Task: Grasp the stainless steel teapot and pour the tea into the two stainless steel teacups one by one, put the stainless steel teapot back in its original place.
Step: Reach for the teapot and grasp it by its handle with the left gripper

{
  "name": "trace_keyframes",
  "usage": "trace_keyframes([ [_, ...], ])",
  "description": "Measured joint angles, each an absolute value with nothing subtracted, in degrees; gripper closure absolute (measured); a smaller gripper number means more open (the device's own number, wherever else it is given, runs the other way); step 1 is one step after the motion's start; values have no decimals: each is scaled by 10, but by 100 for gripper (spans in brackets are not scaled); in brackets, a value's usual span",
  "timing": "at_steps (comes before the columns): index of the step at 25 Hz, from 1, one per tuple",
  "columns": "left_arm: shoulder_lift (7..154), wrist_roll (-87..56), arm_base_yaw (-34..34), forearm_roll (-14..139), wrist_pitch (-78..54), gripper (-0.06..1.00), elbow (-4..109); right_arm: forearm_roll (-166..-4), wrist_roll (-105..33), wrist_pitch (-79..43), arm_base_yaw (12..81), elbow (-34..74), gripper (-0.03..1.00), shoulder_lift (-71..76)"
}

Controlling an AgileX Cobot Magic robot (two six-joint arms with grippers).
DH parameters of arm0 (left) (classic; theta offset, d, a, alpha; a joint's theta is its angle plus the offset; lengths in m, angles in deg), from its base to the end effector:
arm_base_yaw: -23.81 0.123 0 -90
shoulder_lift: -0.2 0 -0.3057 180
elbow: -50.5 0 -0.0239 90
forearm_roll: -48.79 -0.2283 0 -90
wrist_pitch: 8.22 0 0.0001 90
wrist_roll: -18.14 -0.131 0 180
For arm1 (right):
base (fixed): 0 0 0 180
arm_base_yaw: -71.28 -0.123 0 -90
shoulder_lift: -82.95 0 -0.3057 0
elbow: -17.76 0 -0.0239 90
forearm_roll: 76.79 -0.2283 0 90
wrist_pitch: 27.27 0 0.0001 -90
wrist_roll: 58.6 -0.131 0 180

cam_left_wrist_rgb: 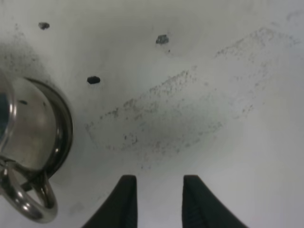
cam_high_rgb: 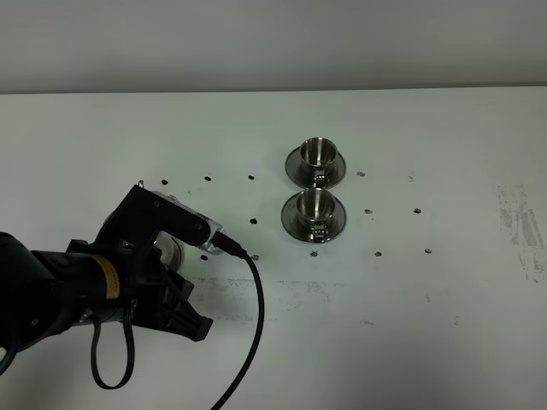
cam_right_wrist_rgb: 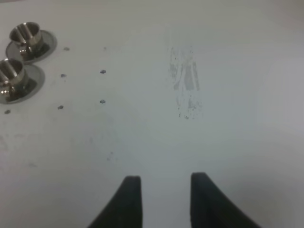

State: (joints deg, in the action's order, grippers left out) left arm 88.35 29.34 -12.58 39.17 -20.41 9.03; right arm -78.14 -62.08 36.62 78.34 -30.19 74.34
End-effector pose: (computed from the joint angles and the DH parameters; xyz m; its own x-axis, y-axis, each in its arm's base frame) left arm 0.2140 -0.1519 0.1986 -0.6489 0.4394 -0.6211 0.5552 0.8316 0.0082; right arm -0.0116 0.0042 0.2481 -0.4941 0.1328 -0.8592 0.1402 0.9875 0.0719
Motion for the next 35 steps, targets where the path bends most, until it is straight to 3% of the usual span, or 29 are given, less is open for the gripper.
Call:
trace_keyframes([
  [35,929,351,-21,298,-250,70,90,-781,-621,366,783,-302,69,743],
])
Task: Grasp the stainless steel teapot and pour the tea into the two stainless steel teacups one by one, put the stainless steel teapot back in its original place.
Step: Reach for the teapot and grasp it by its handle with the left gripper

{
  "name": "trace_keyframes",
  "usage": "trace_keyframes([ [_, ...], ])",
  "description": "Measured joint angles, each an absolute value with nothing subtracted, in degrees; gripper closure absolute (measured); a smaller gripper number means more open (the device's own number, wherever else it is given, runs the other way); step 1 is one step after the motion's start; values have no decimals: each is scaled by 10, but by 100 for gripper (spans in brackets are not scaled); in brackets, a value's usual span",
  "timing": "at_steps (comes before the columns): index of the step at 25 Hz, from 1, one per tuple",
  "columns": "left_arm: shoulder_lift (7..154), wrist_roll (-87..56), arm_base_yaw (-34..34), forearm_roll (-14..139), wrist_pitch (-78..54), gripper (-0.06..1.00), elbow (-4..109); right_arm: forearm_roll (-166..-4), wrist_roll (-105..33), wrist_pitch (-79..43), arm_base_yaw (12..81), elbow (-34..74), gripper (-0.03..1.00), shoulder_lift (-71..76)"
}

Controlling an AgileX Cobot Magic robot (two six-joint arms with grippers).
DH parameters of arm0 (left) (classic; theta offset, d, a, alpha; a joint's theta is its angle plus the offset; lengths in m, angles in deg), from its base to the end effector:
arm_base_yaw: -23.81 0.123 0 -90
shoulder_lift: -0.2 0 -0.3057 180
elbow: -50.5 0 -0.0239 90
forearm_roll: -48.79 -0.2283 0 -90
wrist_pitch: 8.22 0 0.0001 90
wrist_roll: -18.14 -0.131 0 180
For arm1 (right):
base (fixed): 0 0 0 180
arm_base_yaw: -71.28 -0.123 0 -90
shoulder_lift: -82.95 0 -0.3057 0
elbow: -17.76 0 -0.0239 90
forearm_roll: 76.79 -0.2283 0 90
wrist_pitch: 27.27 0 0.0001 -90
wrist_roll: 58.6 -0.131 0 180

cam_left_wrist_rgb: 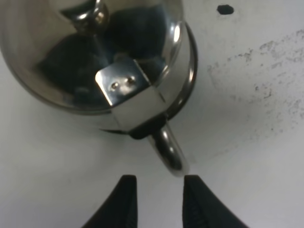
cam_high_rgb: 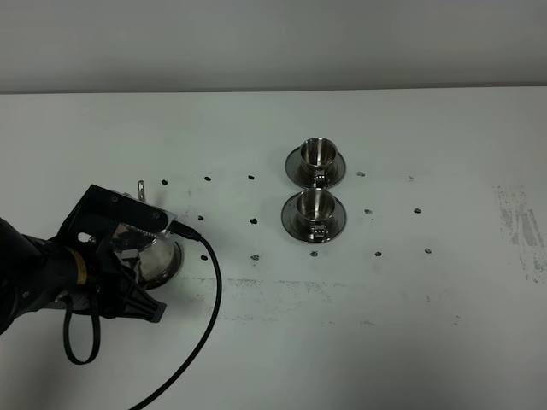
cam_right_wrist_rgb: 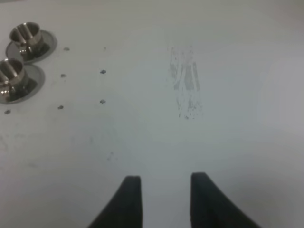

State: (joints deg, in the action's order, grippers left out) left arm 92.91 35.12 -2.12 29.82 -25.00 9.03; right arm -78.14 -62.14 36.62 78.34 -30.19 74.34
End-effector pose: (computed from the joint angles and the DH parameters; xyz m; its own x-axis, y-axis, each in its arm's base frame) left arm 0.2390 -0.1025 0.1733 -0.7709 0.3987 -0.4967 0.4100 0.9074 0.0921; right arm -0.0116 0.0042 0.2481 -0.4940 0.1338 -0.8591 0.1408 0.9874 0.0728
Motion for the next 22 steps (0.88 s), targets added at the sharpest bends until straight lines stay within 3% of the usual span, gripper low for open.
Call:
trace_keyframes([
  [9,906,326,-56,366,-227,70,90,-781,-621,366,783,-302,69,743],
  [22,993,326,-53,368,-143,70,90,-781,-621,366,783,-302,69,743],
])
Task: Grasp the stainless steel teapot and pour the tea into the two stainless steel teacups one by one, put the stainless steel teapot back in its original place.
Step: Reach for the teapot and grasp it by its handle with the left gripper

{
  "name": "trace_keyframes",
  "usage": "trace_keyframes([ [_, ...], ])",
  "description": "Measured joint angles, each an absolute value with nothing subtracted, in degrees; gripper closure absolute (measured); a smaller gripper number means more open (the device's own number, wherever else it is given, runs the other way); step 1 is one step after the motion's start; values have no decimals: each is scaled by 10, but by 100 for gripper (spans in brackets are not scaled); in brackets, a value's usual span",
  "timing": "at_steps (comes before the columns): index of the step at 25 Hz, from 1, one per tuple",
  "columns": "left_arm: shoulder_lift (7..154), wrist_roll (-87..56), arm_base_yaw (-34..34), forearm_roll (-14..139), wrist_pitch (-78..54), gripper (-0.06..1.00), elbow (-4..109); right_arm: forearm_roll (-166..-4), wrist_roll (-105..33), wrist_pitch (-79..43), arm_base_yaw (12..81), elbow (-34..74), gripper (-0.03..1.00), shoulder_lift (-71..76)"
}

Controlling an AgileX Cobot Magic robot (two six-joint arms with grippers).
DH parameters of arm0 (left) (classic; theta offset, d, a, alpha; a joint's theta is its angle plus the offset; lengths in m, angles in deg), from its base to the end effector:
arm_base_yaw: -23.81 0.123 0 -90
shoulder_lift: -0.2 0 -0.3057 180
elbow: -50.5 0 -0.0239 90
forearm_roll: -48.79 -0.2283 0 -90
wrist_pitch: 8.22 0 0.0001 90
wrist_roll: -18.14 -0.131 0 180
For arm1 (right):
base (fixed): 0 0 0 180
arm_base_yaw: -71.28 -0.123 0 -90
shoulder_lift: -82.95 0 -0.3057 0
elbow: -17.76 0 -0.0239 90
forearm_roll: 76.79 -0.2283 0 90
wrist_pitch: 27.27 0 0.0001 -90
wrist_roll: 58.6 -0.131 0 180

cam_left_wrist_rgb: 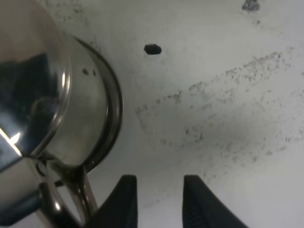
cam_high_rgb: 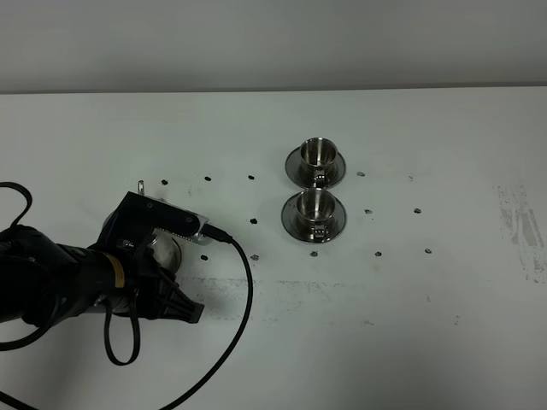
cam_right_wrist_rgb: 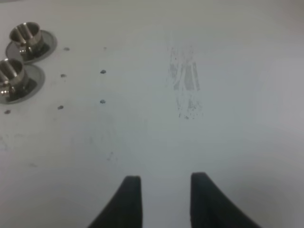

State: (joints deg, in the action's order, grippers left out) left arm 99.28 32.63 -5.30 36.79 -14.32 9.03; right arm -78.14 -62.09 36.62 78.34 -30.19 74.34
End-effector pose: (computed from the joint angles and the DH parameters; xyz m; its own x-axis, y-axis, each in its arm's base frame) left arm 0.2495 -0.1356 0.1545 -0.7492 0.3661 -0.5520 0.4427 0.8966 -0.0062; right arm -0.0116 0.0042 0.2481 -0.4941 0.1329 -0.8592 0.1403 0.9875 0.0721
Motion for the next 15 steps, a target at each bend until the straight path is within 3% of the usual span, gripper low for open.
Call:
trace_keyframes([
  [15,992,352,-9,301,-223,70,90,-781,-621,366,783,-302,69,743],
])
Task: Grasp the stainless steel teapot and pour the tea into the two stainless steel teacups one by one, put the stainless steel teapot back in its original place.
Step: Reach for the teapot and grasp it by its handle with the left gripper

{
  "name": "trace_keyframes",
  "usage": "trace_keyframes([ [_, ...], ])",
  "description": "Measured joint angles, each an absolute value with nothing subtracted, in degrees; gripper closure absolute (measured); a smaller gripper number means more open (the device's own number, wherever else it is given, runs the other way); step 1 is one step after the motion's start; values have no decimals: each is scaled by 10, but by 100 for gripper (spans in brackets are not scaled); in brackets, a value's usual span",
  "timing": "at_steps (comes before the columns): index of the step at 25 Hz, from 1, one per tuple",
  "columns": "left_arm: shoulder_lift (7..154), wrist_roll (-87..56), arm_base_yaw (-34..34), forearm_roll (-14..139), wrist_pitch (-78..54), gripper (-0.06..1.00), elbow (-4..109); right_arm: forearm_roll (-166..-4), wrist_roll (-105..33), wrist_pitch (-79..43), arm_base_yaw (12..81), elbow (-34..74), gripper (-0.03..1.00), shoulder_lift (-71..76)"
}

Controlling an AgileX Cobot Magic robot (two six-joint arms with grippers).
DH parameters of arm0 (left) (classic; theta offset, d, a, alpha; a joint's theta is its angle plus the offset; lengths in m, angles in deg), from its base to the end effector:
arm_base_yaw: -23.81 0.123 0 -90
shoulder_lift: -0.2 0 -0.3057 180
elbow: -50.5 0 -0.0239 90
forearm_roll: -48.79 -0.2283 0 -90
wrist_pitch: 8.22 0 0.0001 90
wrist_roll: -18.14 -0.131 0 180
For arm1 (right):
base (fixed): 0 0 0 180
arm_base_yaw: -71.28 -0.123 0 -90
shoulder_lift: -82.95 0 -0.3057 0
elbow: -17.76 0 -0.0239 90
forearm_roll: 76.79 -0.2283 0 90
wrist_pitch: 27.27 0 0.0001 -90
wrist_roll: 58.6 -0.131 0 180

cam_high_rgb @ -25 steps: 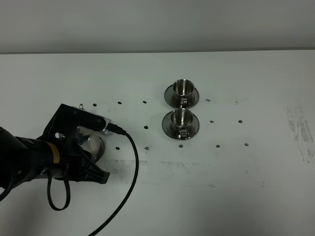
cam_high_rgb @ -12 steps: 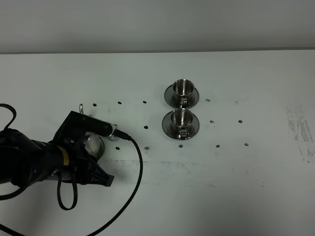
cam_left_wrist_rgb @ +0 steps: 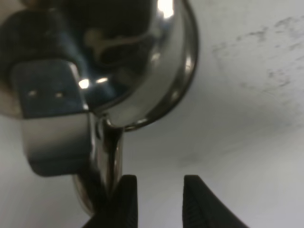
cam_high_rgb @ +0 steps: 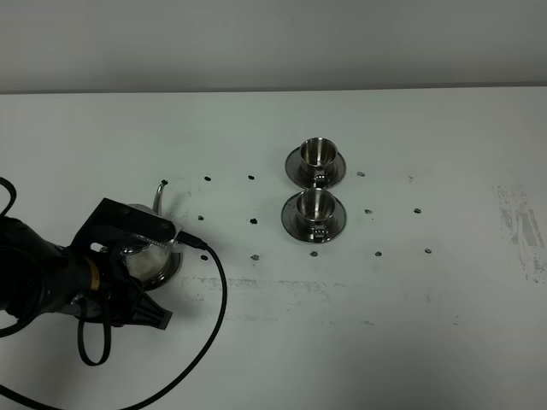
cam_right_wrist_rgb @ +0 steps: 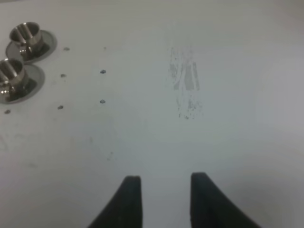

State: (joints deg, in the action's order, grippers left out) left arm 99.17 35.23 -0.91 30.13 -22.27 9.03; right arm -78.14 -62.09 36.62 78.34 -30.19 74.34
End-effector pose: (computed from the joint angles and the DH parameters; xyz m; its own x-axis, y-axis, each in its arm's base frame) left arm 0.2487 -0.1033 0.1470 -0.8077 0.3919 -0.4405 0.4006 0.9129 0.0778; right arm -0.0116 0.0042 0.2481 -0.4941 0.1329 -0.8592 0.1403 0.9875 0.0721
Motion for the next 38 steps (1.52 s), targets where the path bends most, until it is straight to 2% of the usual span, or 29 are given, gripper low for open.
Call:
trace_keyframes([
  [9,974,353,12,272,-240,70,90,-781,-621,366,783,-302,69,743],
  [15,926,353,-5,278,-302,70,90,-781,-621,366,783,-302,69,743],
  [20,856,337,-38,336,-418,70,108,-781,-621,366,783,-302,69,743],
  [26,822,259,-41,383,-610,70,212,-781,-621,366,783,-302,69,743],
  [34,843,170,16,385,-641,69,293,-781,-621,366,783,-302,69,743],
  [38,882,125,48,405,-637,61,295,-781,-621,366,783,-302,69,743],
])
